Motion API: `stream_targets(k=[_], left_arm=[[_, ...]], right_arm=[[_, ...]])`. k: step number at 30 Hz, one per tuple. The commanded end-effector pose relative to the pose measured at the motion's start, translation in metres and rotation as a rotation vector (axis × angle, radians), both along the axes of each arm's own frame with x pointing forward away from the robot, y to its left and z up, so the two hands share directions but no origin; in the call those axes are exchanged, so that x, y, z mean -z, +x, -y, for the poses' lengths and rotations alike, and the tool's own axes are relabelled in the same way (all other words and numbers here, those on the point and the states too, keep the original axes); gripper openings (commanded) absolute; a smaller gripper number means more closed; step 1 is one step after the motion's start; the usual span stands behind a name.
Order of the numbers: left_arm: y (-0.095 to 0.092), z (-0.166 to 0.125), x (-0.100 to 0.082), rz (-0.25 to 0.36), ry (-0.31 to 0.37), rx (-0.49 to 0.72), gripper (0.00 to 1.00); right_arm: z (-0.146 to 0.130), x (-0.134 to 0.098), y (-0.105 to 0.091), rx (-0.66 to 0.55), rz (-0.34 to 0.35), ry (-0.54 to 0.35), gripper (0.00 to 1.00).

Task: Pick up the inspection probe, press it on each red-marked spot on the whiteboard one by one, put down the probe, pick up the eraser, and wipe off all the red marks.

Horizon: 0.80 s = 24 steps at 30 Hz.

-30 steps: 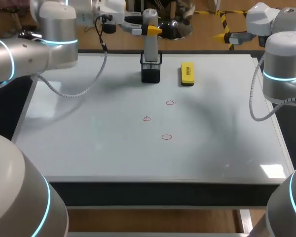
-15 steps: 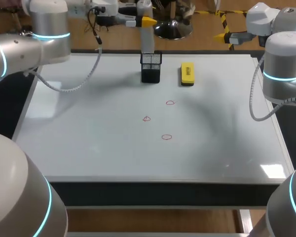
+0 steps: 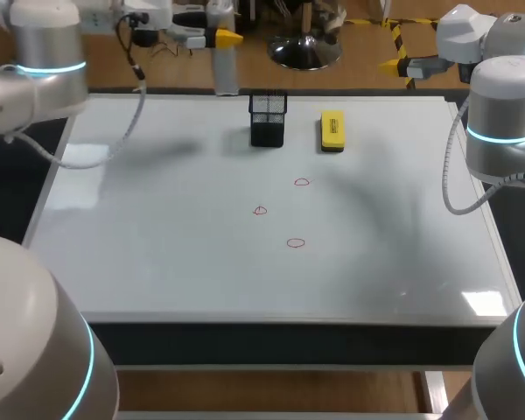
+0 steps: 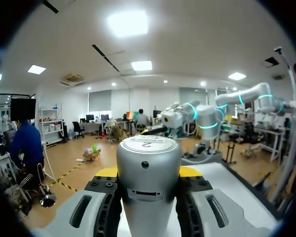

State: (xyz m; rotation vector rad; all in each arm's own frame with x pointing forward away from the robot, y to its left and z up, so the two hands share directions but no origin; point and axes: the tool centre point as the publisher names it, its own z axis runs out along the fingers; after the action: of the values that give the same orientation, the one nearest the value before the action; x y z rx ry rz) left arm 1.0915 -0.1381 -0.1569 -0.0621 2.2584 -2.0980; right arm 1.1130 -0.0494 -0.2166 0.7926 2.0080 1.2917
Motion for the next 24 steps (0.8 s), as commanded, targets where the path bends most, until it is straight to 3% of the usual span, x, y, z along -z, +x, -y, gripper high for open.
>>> stream_targets(k=[1,10,17,19,24], left_arm=[[-0.01,-0.029,-0.003,-0.002,0.008,-0.016,0.0],[-0.007,-0.074,0.016,0.003,0.02,-0.098,0.0],[-0.007,-0.099,0.033,-0.013,0.038,-0.146,0.0],[-0.007,-0.104,0.038,-0.024,0.072,-0.171,0.0],[-0.01,-0.113,0.047,-0.02,0.062,-0.187,0.0]], right_arm=[[0.0,0.0,0.0,-0.001,-0.001,0.0,1.0],[0.0,0.0,0.0,-0.001,-0.001,0.0,1.0],[0.0,0.0,0.0,-0.001,-0.001,0.0,1.0],[0.0,0.0,0.0,-0.001,-0.001,0.0,1.0],[0.0,0.0,0.0,-0.001,-0.001,0.0,1.0]])
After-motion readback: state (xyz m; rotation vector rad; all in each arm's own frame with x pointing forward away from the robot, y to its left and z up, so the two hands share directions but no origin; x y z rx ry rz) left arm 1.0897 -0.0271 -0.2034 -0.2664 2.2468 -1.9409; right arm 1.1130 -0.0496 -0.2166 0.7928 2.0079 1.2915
